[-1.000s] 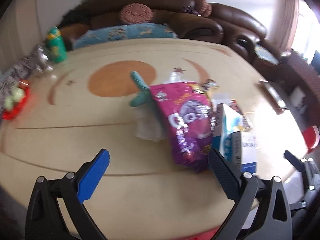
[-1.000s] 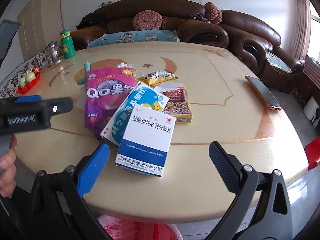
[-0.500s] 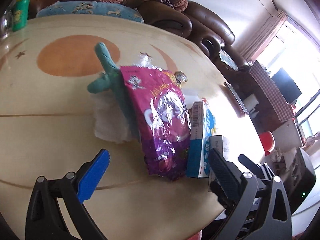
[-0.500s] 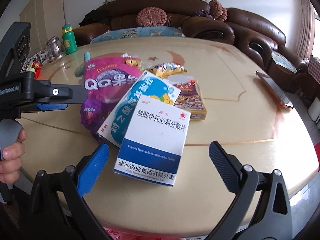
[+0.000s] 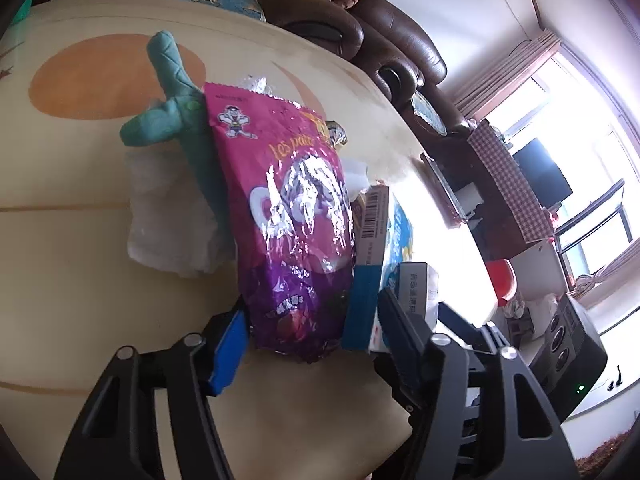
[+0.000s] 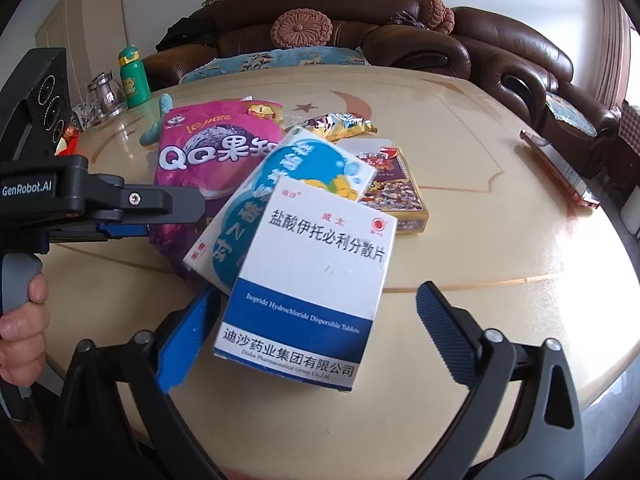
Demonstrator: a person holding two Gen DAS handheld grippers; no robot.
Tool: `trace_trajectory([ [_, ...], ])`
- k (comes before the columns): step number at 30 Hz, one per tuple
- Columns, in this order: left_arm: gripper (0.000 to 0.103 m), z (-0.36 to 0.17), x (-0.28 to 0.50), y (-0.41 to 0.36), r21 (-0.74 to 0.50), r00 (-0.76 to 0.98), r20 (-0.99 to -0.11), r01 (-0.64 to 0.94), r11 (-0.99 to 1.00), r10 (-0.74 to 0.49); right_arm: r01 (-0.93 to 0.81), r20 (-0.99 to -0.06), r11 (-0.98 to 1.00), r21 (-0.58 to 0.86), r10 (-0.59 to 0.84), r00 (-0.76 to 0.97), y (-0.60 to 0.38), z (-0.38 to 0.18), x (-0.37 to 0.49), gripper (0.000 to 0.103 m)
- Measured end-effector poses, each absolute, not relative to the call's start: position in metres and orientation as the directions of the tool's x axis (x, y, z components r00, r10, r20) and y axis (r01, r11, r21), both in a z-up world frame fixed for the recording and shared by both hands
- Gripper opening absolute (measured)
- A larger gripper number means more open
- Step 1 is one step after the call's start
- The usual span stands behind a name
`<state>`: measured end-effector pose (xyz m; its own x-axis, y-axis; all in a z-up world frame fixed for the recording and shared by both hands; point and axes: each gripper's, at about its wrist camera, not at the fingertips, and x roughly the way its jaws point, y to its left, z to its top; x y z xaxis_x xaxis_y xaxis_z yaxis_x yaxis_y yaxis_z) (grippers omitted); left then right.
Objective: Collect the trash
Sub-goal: 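Reach the left tool to the purple QQ bag while the right tool reaches the white medicine box, then grasp the purple QQ bag with the left tool while the right tool grasps the white medicine box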
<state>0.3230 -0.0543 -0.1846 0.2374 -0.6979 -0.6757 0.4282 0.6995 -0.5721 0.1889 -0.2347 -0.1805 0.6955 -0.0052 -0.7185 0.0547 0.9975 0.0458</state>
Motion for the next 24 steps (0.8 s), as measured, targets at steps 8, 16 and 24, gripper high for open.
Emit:
trace_trajectory([
  [8,0.046,-0.188,0.327,-0.049,-0.628,0.213,-0.642,0.405,0.665,-0.736,0.08,-0.723,0.994,0.069,-0.005,0.69,-0.242,-0.181,0.19,0.074],
  [16,0.028,-0.184,0.324,-0.052,-0.616,0.213,-0.652,0.411,0.672,-0.728,0.098,-0.718,0.993,0.07,-0.018,0.696,-0.246,-0.179,0.189,0.073],
  [24,0.012,-0.187,0.326,-0.049,-0.638,0.207,-0.643,0.388,0.665,-0.737,0.119,-0.721,0.99,0.075,-0.029,0.693,-0.253,-0.177,0.184,0.072],
])
